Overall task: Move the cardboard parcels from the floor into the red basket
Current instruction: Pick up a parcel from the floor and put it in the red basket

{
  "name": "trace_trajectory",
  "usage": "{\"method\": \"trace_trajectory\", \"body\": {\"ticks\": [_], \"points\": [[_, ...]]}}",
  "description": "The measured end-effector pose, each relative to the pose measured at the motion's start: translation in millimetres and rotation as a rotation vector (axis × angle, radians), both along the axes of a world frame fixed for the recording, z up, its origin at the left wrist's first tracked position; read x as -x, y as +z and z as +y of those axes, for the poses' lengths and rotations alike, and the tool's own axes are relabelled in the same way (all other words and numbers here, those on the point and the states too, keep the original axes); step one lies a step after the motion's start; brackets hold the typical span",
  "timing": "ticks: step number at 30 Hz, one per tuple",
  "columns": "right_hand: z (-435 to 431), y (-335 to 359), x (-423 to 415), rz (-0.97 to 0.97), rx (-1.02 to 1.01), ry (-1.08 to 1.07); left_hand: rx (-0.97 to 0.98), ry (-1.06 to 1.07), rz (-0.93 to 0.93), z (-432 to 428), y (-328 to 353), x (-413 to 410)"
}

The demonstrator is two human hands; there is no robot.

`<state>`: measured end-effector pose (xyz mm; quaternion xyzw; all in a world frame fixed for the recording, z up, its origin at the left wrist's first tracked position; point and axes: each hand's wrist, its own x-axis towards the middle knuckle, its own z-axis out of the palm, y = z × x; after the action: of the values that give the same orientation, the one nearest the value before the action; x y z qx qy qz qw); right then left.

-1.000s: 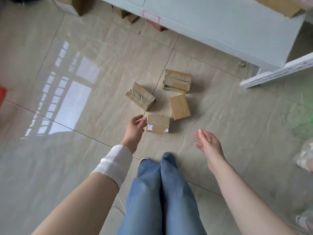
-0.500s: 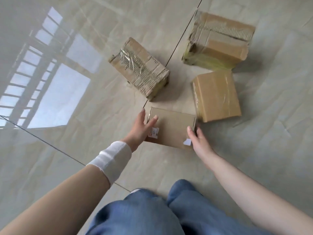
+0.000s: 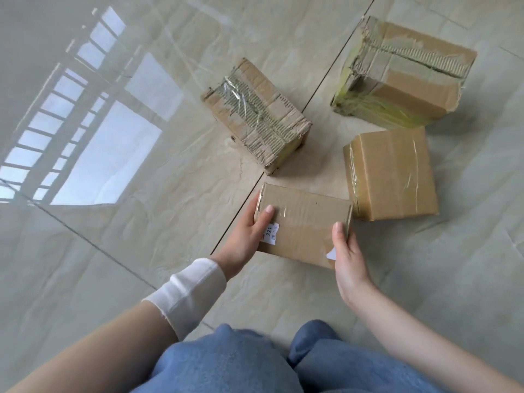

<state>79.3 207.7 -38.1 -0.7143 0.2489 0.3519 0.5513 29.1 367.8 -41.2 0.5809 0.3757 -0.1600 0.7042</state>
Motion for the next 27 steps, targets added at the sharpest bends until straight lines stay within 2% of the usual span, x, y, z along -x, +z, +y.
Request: {"method": "trace_trajectory", "body": {"ticks": [6,14,18,22,27], "points": [[23,128,-6,-0.081,0.005,0.072,-0.002,0.139,0.015,11,123,12],[72,394,2,-0.118,-0.016,0.202,0.015,0.285,0.026,51,394,38],[110,506,4,-0.142,0.003,0.272,0.026,0.375,-0.019,78,504,53],[169,575,9,-0.160,-0.033,0.361,0.010,0.495,-0.058,122,568,73],[274,615,38,-0.196,-0.055,0.504,-0.001,0.650,-0.103,212,609,115]]}}
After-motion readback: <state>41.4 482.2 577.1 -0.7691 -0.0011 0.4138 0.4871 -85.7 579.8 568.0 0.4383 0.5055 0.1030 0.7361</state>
